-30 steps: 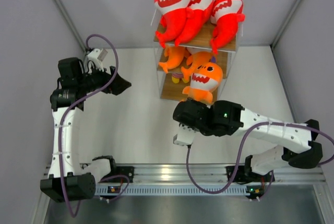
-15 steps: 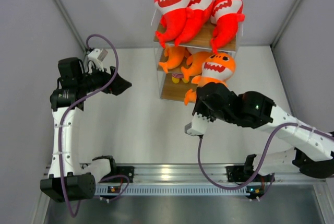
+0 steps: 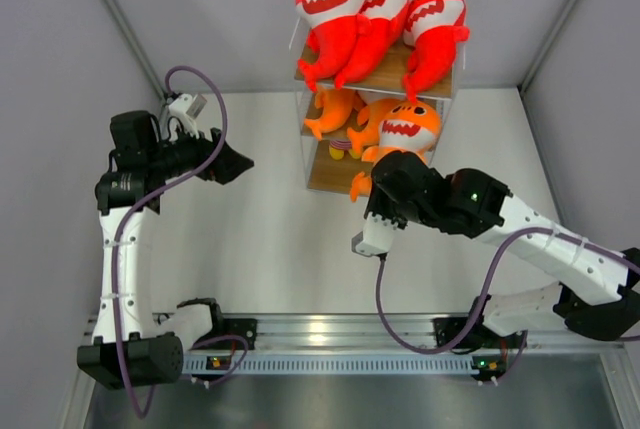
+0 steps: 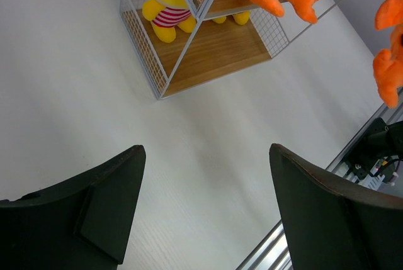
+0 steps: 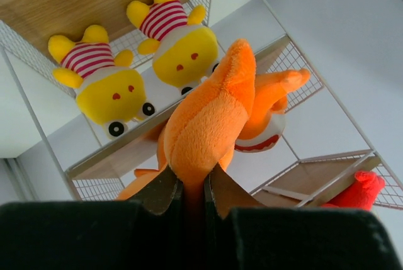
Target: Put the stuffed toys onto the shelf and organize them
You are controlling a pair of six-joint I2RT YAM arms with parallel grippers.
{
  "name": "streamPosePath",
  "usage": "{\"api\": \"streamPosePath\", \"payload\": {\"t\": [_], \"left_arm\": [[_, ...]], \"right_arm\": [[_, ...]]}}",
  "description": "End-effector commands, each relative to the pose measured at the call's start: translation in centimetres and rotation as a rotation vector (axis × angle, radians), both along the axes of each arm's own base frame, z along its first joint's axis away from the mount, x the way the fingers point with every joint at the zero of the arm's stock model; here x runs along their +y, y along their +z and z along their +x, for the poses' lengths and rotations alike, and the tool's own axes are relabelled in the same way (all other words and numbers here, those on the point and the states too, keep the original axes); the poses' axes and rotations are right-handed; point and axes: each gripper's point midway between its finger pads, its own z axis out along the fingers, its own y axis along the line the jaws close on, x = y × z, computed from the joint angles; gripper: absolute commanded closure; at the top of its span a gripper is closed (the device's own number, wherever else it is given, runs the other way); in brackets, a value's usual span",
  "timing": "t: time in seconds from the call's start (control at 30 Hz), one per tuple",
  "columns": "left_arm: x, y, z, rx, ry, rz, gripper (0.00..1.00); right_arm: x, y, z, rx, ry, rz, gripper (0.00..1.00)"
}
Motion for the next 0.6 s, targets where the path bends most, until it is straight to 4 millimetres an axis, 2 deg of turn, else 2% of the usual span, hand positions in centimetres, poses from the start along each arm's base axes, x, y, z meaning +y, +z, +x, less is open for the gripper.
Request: {"api": "streamPosePath", "payload": {"t": [0.0, 0.17, 0.23, 0.47, 0.57], "left_arm": [[-0.3, 1.3, -0.6, -0.071, -0.03, -0.002, 0.15], [-0.5, 1.5, -0.6, -0.069, -0.04, -0.013, 0.15], [-0.6, 1.5, -0.4, -0.058, -0.045, -0.022, 0.15], [-0.7, 1.3, -0.5, -0.059, -0.06, -0.023, 0.16], [-0.8, 1.2, -0.7, -0.063, -0.068, -0.021, 0.16]], "right_arm": [[-1.2, 0.2, 0.5, -0.016, -0.003, -0.042, 1.0], [-3.7, 0.3, 1.9, -0.041, -0.067, -0.067, 1.0], [-4.0, 0.4, 2.4, -0.051, -0.078, -0.071, 1.0], [-2.8, 0.0, 5.0, -0.1, -0.101, -0.123, 1.0], [-2.2, 0.7, 5.6, -0.114, -0.103, -0.103, 1.0]]}}
